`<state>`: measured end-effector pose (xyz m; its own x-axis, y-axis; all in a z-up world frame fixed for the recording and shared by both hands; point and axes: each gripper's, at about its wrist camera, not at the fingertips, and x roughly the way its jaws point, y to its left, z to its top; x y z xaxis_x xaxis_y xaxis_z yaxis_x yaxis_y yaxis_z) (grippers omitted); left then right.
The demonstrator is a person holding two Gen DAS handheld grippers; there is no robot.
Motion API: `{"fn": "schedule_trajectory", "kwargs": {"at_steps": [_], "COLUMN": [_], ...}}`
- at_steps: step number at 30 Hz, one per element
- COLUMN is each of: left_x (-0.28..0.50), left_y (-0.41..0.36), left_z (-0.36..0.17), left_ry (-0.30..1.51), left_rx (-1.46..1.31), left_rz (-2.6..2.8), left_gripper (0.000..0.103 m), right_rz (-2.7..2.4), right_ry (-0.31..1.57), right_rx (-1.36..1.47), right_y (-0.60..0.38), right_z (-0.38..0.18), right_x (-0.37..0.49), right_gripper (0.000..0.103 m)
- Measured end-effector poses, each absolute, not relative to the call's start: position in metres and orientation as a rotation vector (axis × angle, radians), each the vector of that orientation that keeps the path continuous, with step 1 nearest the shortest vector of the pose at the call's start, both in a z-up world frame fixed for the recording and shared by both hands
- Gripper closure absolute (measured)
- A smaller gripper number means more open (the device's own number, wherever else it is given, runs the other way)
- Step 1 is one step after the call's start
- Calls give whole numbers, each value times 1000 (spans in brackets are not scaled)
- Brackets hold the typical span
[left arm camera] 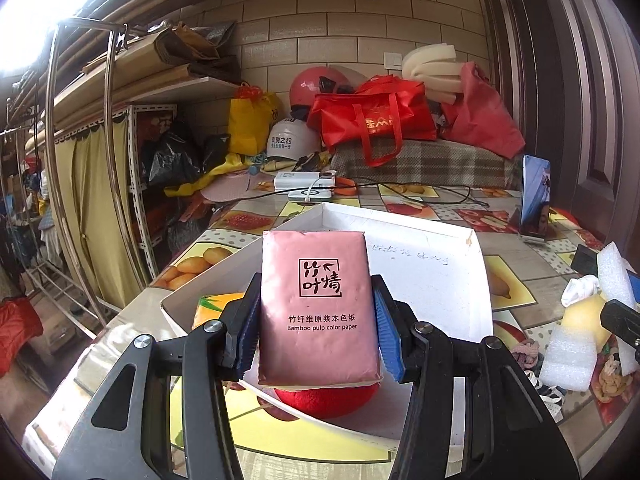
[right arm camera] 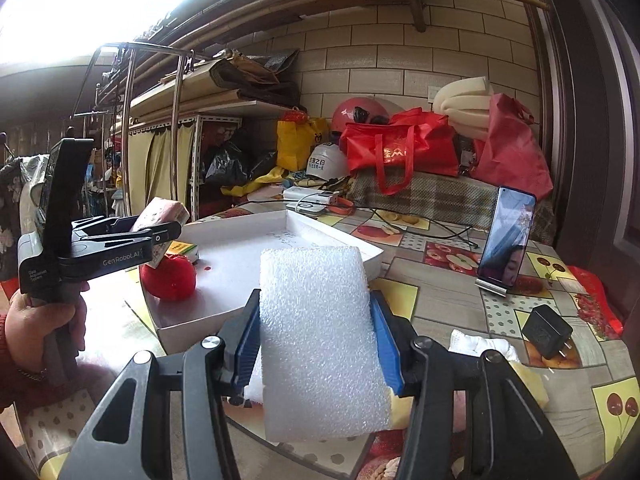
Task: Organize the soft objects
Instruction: 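Carry both items over the white tray and open both tools to release them, then grasp a white foam strip with the left tool while the right tool grasps the yellow sponge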
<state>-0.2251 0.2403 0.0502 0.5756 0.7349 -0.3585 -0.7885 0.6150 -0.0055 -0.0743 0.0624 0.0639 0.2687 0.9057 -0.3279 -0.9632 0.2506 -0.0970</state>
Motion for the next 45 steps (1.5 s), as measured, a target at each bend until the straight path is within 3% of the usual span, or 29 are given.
{"fn": "schedule_trajectory", "kwargs": {"at_steps": [12,28,30,31,33,34,37,45], "left_x": [-210,-201,-202,-203,-204,-204,-204,-215], "left_y": [294,328,328,327,326,326,323,311], "left_z": [51,52,51,52,52,53,53,58], "left_ry": [346,334,329,325,313,313,307,218], "left_rx": [-182,-216,-215,-214,-211,-208,-196,-169], "left_rz": [971,1000,1000,1008,1016,1020,1036,1059], "left_gripper": [53,52,42,34,5,0,0,0], "right_rz": [1355,1243,1234,1233,1220,1219,1219,1244], "right_ry": [234,399,416,426,427,420,388,231], "right_rx": [-349,-301,-308,-315,-306,-298,-293,-248], "right_y": [130,196,200,202,201,198,195,175], "right_z": [56,50,49,48,49,50,52,63], "right_x": [-108,-91,-90,-89,-89,-89,-93,-109], "right_gripper": [52,51,49,37,15,14,0,0]}}
